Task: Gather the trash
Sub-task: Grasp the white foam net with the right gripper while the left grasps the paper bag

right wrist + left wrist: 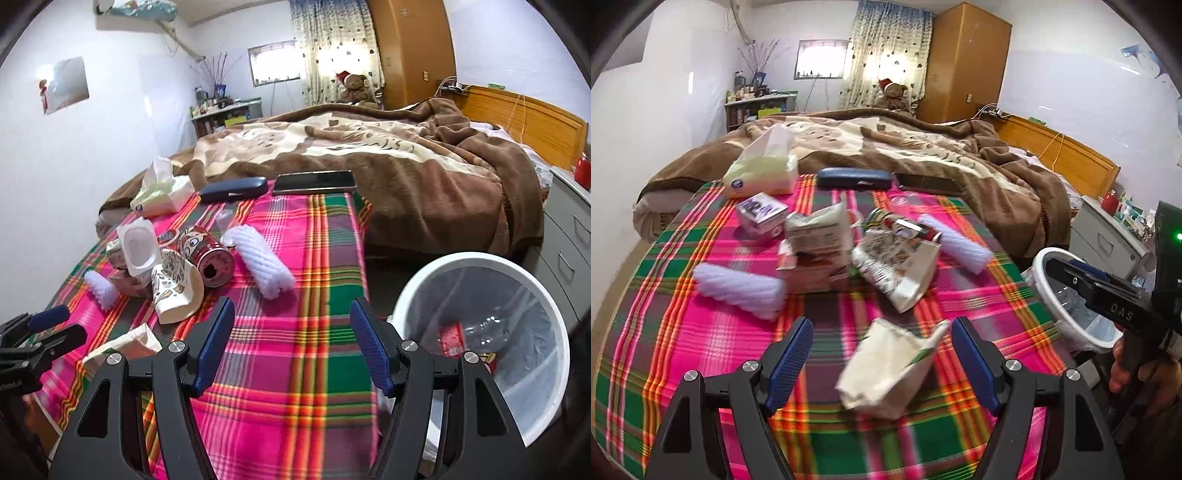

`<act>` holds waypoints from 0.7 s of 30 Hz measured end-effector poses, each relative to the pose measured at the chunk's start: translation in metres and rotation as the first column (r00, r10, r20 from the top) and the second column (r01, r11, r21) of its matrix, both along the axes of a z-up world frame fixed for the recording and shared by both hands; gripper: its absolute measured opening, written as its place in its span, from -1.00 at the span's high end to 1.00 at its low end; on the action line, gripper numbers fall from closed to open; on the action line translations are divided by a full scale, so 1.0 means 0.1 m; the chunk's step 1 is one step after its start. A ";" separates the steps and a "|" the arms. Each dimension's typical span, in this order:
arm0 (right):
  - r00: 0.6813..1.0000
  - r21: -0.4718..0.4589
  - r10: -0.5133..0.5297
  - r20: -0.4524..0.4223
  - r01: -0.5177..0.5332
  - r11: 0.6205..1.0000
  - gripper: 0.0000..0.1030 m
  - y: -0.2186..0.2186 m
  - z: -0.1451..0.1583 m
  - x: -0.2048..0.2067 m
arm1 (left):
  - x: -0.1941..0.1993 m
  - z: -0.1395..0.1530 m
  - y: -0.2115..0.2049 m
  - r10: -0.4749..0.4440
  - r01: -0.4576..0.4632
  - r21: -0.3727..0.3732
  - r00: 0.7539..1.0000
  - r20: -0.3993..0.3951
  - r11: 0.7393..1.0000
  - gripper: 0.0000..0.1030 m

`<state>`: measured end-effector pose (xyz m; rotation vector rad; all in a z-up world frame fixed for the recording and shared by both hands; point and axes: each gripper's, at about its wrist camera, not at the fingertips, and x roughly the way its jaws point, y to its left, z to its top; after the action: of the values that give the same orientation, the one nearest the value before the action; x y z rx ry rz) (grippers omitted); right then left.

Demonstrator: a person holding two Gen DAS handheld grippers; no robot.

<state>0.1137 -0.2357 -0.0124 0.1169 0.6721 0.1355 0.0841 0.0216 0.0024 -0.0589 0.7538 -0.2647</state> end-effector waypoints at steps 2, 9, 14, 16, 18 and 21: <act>1.000 -0.007 0.015 -0.008 -0.015 1.000 -0.29 0.06 -0.01 0.05 | 0.01 -0.06 0.08 -0.008 0.008 -0.003 1.000 -0.019 1.000 -0.49; 0.998 -0.047 0.053 -0.035 -0.055 0.997 -0.29 0.16 -0.03 0.23 | 0.06 -0.24 0.17 -0.096 0.092 -0.058 0.993 -0.075 0.994 -0.51; 0.996 -0.072 0.069 -0.052 -0.073 0.995 -0.29 0.19 -0.05 0.37 | 0.13 -0.34 0.10 -0.127 0.123 -0.043 0.986 -0.106 0.991 -0.53; 0.995 -0.068 0.080 -0.065 -0.084 0.994 -0.29 0.20 -0.06 0.43 | 0.17 -0.39 0.08 -0.135 0.131 -0.040 0.983 -0.125 0.991 -0.53; 0.992 -0.071 0.085 -0.090 -0.092 0.993 -0.29 0.22 -0.10 0.52 | 0.22 -0.44 0.05 -0.140 0.137 -0.034 0.980 -0.139 0.990 -0.53; 0.989 -0.096 0.107 -0.107 -0.117 0.988 -0.29 0.27 -0.15 0.61 | 0.27 -0.52 0.00 -0.161 0.156 -0.042 0.973 -0.166 0.987 -0.53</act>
<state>0.1752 -0.2082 -0.0270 -0.0128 0.7857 0.2038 0.1115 0.0218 -0.0492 -0.0489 0.9254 -0.4264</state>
